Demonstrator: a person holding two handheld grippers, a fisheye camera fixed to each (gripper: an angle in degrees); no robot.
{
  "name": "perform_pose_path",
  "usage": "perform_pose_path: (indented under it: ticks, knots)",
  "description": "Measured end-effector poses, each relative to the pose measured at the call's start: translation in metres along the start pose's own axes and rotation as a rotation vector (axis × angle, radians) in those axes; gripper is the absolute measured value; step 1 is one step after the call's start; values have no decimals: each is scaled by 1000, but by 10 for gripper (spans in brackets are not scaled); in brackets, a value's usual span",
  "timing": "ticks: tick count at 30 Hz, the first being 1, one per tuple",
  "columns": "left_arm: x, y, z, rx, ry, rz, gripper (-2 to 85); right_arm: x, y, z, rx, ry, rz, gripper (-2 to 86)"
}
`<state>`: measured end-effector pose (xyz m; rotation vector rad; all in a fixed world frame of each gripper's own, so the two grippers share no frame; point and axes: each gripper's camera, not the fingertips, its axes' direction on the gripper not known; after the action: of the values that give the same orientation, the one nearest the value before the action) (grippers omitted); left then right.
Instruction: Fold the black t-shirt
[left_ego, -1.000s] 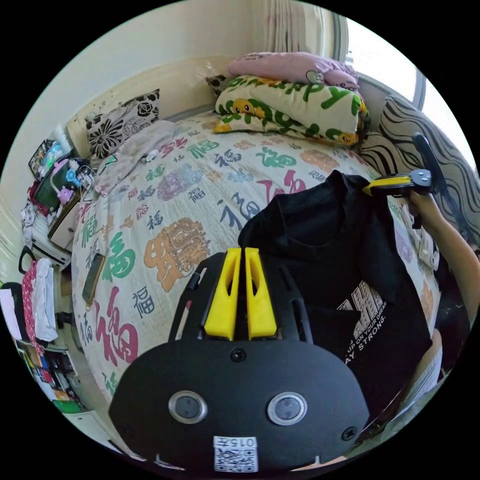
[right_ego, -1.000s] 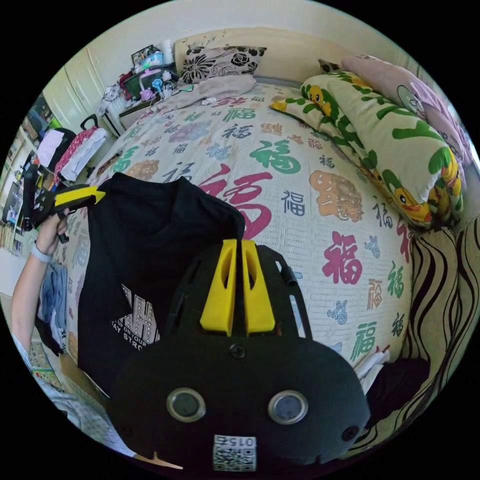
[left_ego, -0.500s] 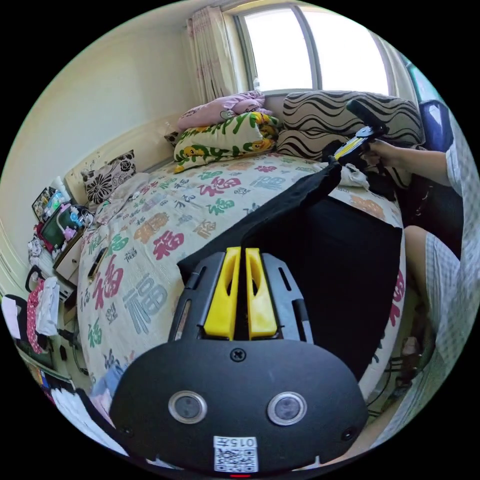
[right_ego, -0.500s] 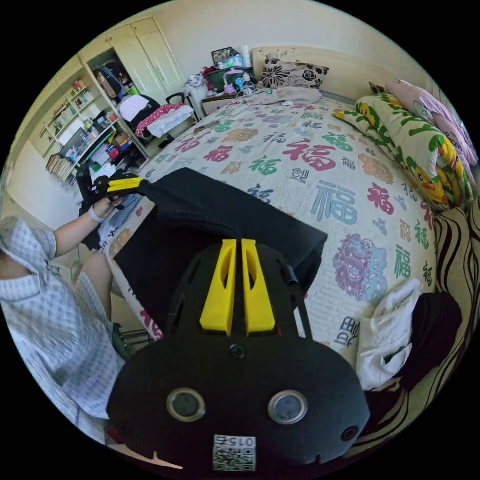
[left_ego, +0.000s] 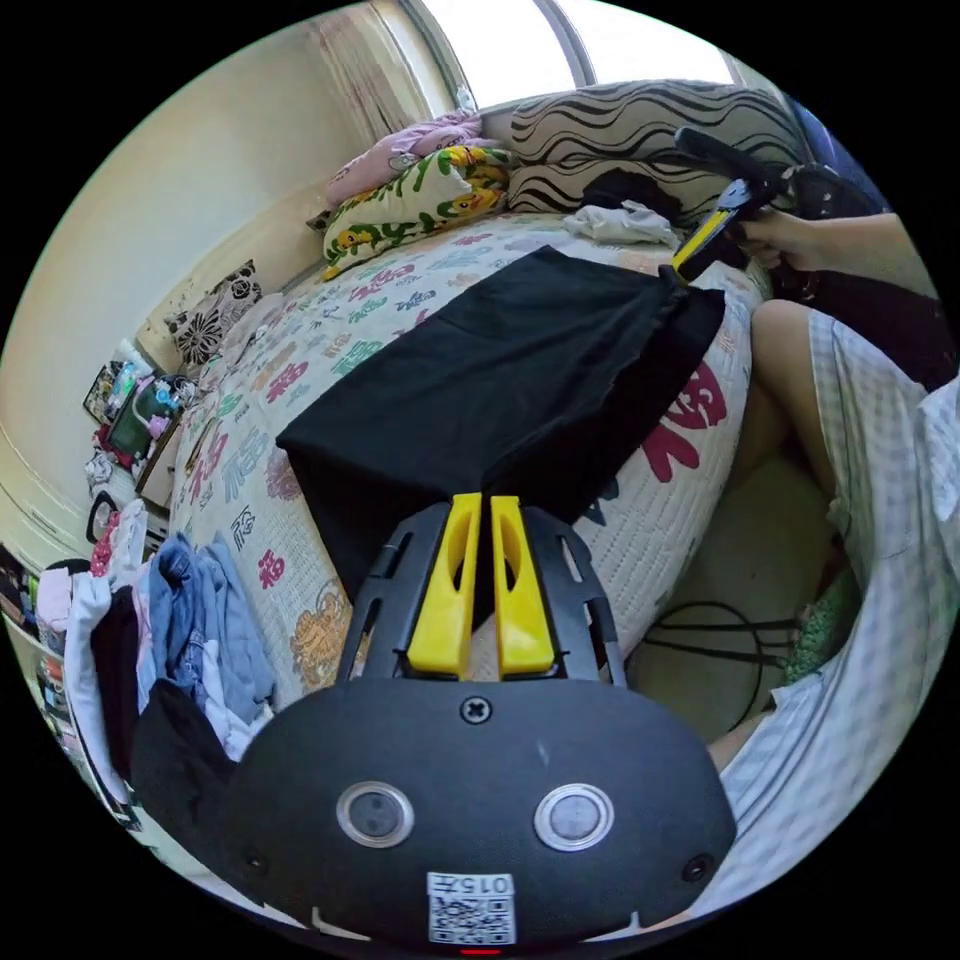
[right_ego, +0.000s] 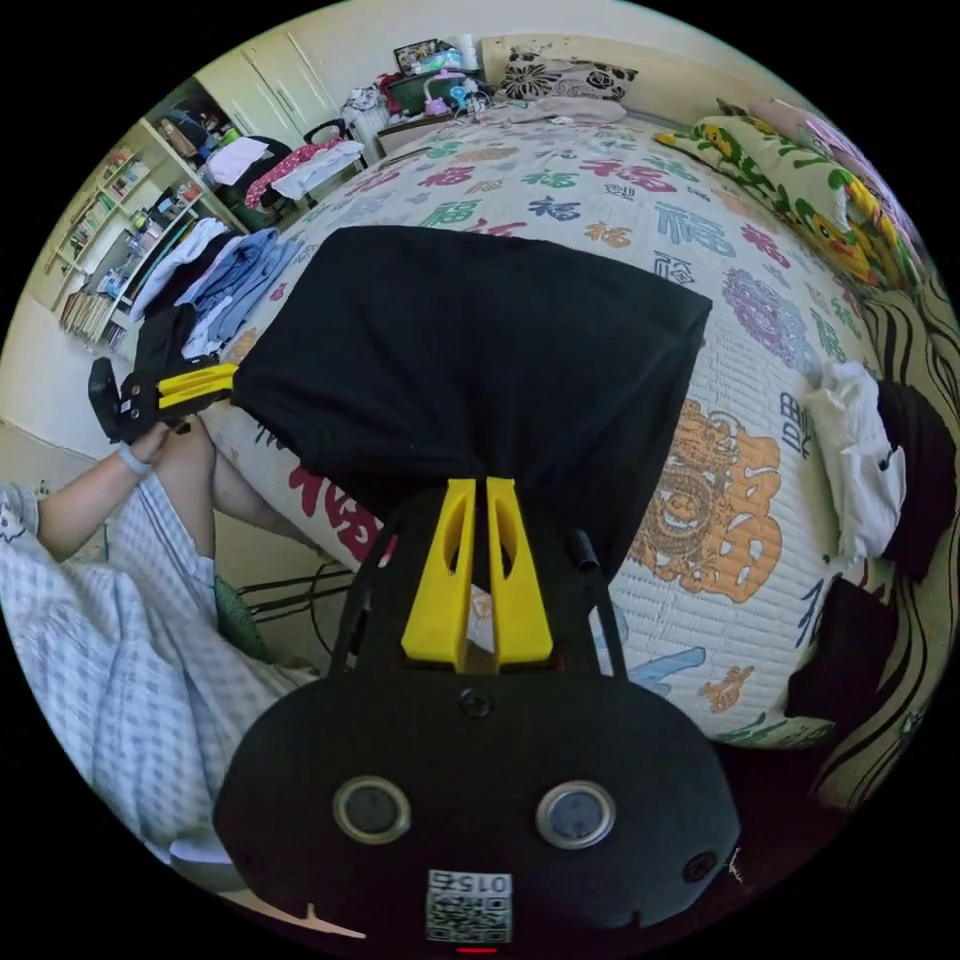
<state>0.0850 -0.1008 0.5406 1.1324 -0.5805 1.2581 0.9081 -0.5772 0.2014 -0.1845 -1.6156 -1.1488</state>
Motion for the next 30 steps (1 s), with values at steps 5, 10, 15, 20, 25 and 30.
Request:
perform_pose_path:
  ticks: [5, 10, 15, 20, 25, 30]
  knots:
    - [-11, 14, 25, -285, 83, -131, -4, 12, 24, 7, -128, -18, 244, 2]
    - [-34, 9, -6, -130, 207, -271, -5, 0, 35, 1, -18, -117, 196, -2]
    - [-40, -4, 28, -147, 325, -344, -5, 0, 32, 43, -148, -74, 207, -6]
    - [-54, 25, 84, -272, 402, -487, -5, 40, 58, 51, -119, -212, 406, -8]
    - [-84, 43, 86, -306, 490, -581, -8, 84, 96, 25, 66, -252, 541, -3]
    - [-84, 51, 74, -284, 341, -506, -8, 110, 101, 39, 22, -272, 556, -4]
